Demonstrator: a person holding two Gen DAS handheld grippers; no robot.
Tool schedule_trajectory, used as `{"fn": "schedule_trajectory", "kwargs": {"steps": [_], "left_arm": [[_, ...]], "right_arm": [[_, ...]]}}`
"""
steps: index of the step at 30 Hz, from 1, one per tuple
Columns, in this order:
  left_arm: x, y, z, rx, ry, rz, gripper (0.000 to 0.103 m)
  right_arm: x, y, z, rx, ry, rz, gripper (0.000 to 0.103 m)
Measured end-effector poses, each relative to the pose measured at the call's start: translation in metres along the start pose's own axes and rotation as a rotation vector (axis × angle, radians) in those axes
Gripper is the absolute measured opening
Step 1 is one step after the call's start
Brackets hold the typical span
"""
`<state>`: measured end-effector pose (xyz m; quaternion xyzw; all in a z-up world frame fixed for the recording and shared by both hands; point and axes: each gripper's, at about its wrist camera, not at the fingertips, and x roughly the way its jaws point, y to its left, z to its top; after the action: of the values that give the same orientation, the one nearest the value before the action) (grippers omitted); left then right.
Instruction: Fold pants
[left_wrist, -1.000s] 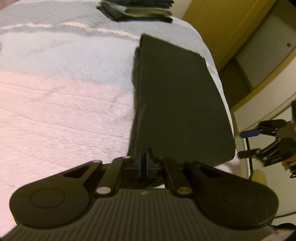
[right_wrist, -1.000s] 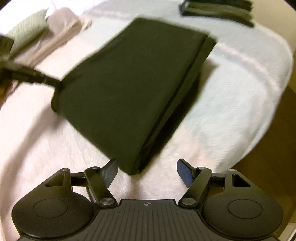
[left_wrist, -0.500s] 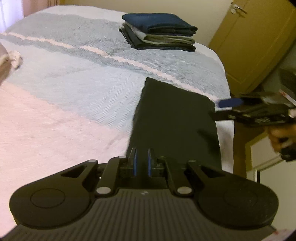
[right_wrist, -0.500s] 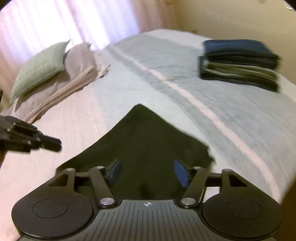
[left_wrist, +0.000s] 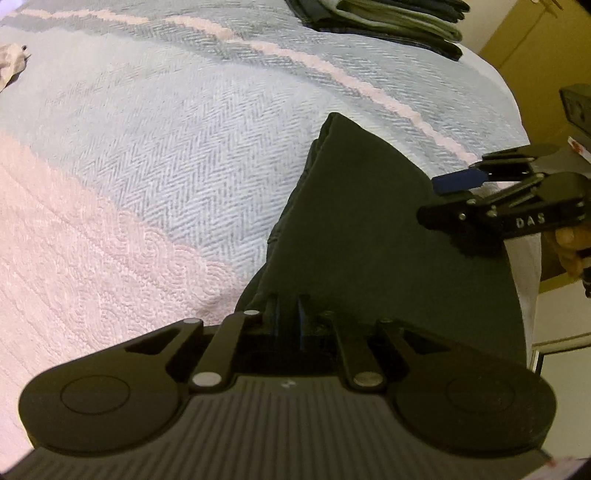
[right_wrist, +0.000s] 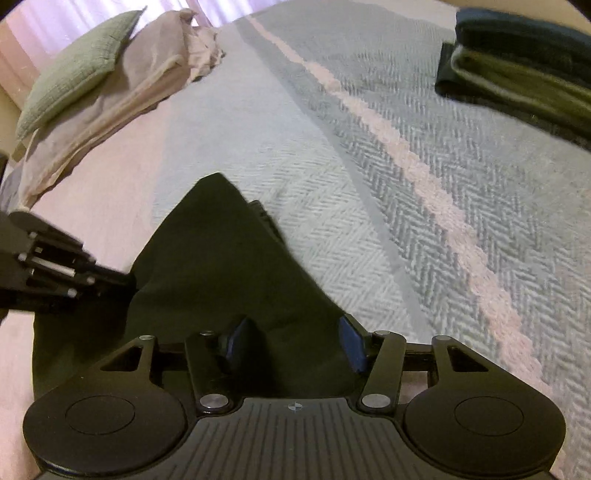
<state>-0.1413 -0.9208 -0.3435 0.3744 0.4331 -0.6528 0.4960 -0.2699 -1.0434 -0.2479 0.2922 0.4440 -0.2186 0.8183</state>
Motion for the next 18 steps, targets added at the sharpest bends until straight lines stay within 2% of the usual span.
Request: {"fn": "schedule_trajectory", "kwargs": {"steps": [5, 8, 11, 14, 18], "left_arm": [[-0.029, 0.001, -0.01, -0.049, -0.054, -0.017, 0.009], [-0.065, 0.005, -0.032, -0.07, -0.098, 0.022, 0.011], [-0.102, 0.011, -0.06, -0.134, -0.149, 0.035, 0.011], [-0.131, 0.012, -0.091, -0.203, -0.186, 0.055, 0.014], [-0.145, 0.004, -0.123, -0.318, -0.194, 0.056, 0.015]], "right_arm": [[-0.016, 0.0, 0.013, -0.025, 0.042, 0.007, 0.051], [-0.045, 0.002, 0.01, -0.02, 0.028, -0.07, 0.051], [-0.08, 0.004, -0.002, 0.025, 0.002, -0.112, 0.051], [-0.113, 0.015, -0.017, 0.023, -0.029, -0.118, 0.052], [-0.125, 0.027, -0.038, -0.021, 0.005, -0.118, 0.054]]}}
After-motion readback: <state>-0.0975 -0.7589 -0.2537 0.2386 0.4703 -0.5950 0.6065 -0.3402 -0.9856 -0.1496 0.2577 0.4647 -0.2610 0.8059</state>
